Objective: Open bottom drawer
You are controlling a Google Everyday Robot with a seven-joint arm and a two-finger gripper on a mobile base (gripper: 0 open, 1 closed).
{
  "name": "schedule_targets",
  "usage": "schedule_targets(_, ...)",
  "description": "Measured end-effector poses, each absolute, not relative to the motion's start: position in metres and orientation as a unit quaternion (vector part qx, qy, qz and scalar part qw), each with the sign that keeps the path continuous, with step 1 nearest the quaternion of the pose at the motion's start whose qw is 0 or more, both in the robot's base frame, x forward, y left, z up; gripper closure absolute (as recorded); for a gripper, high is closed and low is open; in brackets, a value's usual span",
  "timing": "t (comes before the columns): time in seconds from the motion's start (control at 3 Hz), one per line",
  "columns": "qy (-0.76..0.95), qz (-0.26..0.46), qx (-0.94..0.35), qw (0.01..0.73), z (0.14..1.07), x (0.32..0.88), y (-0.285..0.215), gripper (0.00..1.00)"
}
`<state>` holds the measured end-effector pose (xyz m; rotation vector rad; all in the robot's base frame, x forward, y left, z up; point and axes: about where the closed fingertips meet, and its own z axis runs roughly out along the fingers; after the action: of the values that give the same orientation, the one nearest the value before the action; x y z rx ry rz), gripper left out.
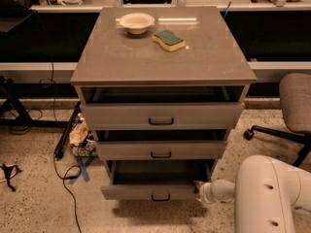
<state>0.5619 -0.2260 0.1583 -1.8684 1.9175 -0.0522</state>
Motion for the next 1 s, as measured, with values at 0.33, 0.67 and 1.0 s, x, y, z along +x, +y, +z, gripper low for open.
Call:
schedule_targets(0.33,0.697,-0.019,-0.679,0.23,0.1591,0.5618,-0.226,1.0)
schedule_targets(0.67,0.697,-0.019,-0.679,0.23,0.1592,0.5618,-0.226,1.0)
schedule_targets(1.0,0.697,-0.019,-0.679,0.23,0.1591,0.5618,-0.226,1.0)
